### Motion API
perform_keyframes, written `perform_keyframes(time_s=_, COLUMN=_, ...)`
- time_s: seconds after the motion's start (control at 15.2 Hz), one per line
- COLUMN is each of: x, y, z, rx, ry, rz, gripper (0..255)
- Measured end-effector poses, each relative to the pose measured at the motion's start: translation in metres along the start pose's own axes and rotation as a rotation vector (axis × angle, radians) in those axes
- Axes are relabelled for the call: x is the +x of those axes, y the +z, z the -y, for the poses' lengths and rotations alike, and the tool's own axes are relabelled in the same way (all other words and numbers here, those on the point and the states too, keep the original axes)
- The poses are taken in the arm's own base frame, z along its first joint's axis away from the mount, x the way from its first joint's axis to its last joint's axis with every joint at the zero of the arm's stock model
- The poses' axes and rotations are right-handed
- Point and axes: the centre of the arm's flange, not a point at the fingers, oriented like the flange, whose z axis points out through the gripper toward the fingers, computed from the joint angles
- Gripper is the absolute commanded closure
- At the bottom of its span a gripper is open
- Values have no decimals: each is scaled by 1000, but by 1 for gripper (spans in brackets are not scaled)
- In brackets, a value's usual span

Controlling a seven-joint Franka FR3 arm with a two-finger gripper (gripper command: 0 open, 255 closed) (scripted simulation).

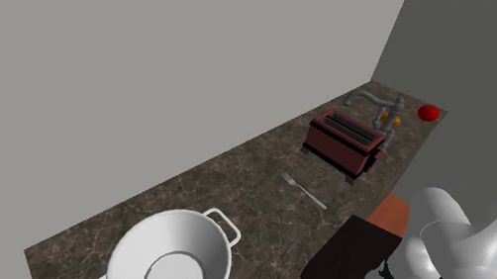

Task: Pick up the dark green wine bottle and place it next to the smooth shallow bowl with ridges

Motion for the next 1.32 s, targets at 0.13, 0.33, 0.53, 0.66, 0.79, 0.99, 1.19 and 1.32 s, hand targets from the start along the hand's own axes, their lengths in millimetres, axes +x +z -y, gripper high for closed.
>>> perform_keyframes(time_s=0.13, x=-2, y=10, z=0, rx=0, ry=0, rz=0, gripper=255)
perform_keyframes(time_s=0.33, x=-3, y=26, z=0, rx=0, ry=0, rz=0, gripper=255)
perform_keyframes(time_s=0.53, x=-4, y=42, z=0, rx=0, ry=0, rz=0, gripper=255)
perform_keyframes(time_s=0.66, x=-5, y=52, z=0, rx=0, ry=0, rz=0, gripper=255)
perform_keyframes(time_s=0.79, x=-7, y=63, z=0, rx=0, ry=0, rz=0, gripper=255)
perform_keyframes(time_s=0.99, x=-8, y=79, z=0, rx=0, ry=0, rz=0, gripper=255)
perform_keyframes(time_s=1.19, x=-10, y=93, z=0, rx=0, ry=0, rz=0, gripper=255)
perform_keyframes(time_s=1.32, x=-10, y=98, z=0, rx=0, ry=0, rz=0, gripper=255)
